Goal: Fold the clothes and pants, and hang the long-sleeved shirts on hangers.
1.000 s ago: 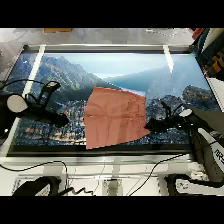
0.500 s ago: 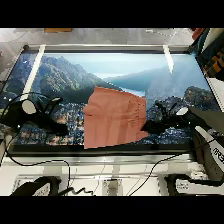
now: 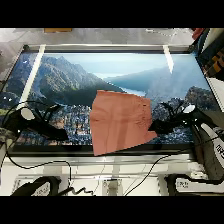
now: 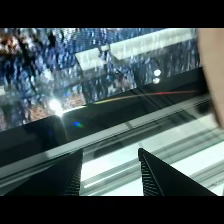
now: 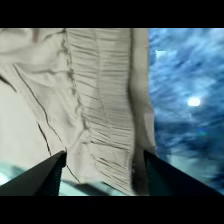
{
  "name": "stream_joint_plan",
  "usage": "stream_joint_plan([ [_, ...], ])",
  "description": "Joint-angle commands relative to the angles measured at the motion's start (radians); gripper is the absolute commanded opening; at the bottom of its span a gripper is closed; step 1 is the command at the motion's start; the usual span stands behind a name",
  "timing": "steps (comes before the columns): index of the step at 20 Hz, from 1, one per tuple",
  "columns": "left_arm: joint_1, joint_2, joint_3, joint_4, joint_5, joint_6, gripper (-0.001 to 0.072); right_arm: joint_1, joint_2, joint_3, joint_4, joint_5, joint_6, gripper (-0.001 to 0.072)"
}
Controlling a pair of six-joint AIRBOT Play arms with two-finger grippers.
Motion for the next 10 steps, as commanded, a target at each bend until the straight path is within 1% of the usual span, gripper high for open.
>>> stream_joint_plan([
  [1, 0.005, -0.001, -0.015, -0.023, 0.016, 0.005, 0.0414, -0.007, 0.002, 0.080, 0.036, 0.074, 0.016, 0.0575],
  [6, 0.005, -0.001, -0.015, -0.035, 0.020, 0.005, 0.0414, -0.007, 0.002, 0.171, 0.021, 0.132, 0.065, 0.0574],
  [8, 0.004, -0.001, -0.015, -0.062, 0.032, 0.005, 0.0413, -0.010, 0.002, 0.200, -0.050, 0.140, 0.072, 0.0574],
  [10, 0.004, -0.001, -0.015, -0.091, 0.036, 0.006, 0.0413, -0.026, 0.002, 0.206, -0.134, 0.141, 0.113, 0.0573],
])
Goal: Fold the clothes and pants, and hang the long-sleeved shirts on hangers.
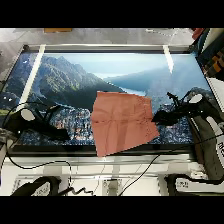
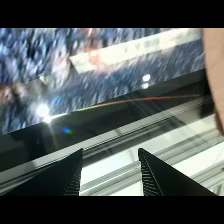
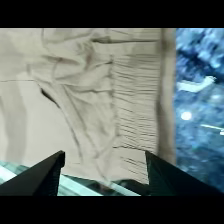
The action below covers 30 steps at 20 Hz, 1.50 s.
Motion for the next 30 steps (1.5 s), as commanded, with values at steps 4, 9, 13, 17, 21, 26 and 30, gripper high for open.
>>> stream_joint_plan([
  [4, 0.000, 0.000, 0.000, -0.045, 0.019, 0.011, 0.0413, -0.046, -0.005, 0.014, -0.130, 0.037, 0.036, 0.0573],
  [9, 0.000, 0.000, 0.000, -0.048, 0.022, 0.011, 0.0413, -0.052, -0.083, -0.036, -0.078, 0.069, -0.047, 0.0561],
  [13, 0.000, 0.000, 0.000, -0.057, 0.022, 0.010, 0.0413, -0.053, -0.145, -0.072, -0.047, 0.065, -0.135, 0.0539],
  [17, 0.000, -0.001, 0.000, -0.060, 0.025, 0.010, 0.0413, -0.053, -0.206, -0.081, -0.006, 0.064, -0.211, 0.0498],
  [21, 0.000, -0.001, 0.000, -0.060, 0.026, 0.008, 0.0413, -0.052, -0.210, -0.080, 0.126, 0.026, -0.321, 0.0400],
  [26, 0.000, -0.001, 0.000, -0.060, 0.055, 0.007, 0.0413, -0.052, -0.210, -0.080, 0.235, 0.022, -0.359, 0.0161],
  [30, 0.000, -0.001, 0.000, -0.060, 0.032, 0.007, 0.0413, -0.031, -0.210, -0.080, 0.268, 0.080, -0.385, 0.0024],
])
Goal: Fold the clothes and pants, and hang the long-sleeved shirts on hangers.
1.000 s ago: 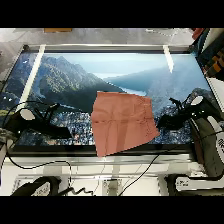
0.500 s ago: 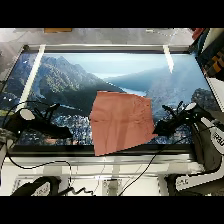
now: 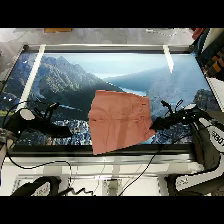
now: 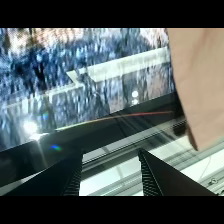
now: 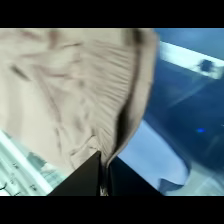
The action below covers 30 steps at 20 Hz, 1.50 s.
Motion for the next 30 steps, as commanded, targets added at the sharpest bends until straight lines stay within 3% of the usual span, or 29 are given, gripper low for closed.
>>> stream_joint_plan([
  [1, 0.000, 0.000, 0.000, 0.000, -0.021, 0.000, 0.0413, 0.034, 0.000, 0.000, 0.052, 0.059, -0.031, 0.0023],
  [9, 0.002, -0.001, 0.000, 0.030, 0.038, 0.046, 0.0414, 0.296, 0.001, 0.000, 0.282, -0.138, -0.055, 0.0023],
  [17, 0.024, -0.196, 0.001, 0.031, 0.089, 0.137, 0.0414, 0.467, 0.001, 0.000, 0.288, -0.182, -0.055, 0.0023],
  [24, 0.255, -0.216, 0.010, 0.029, 0.106, 0.159, 0.0414, 0.466, 0.001, 0.000, 0.282, -0.183, -0.053, 0.0023],
  [30, 0.256, -0.350, 0.008, -0.169, 0.047, 0.251, 0.0414, 0.466, 0.001, 0.000, 0.277, -0.186, -0.053, 0.0023],
])
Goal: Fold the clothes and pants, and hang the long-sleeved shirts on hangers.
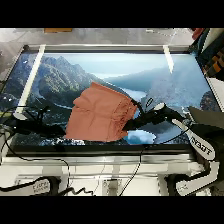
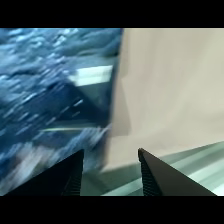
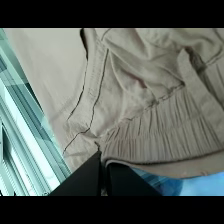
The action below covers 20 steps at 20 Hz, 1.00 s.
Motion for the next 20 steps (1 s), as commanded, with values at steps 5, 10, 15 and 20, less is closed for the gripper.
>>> stream_joint_plan([
  [5, -0.111, -0.132, 0.000, -0.074, -0.017, 0.095, 0.0308, 0.001, 0.001, 0.000, -0.003, -0.002, 0.001, 0.0023],
  [10, -0.121, -0.111, 0.042, -0.074, -0.046, 0.117, 0.0002, 0.002, 0.029, 0.050, -0.057, 0.035, 0.002, 0.0021],
  [15, -0.119, 0.129, 0.169, -0.090, -0.024, 0.132, 0.0001, 0.002, 0.229, 0.137, -0.080, 0.037, 0.004, 0.0021],
  [20, -0.119, 0.523, 0.248, -0.296, 0.108, 0.132, 0.0001, 0.002, 0.511, 0.216, -0.029, 0.021, 0.006, 0.0021],
])
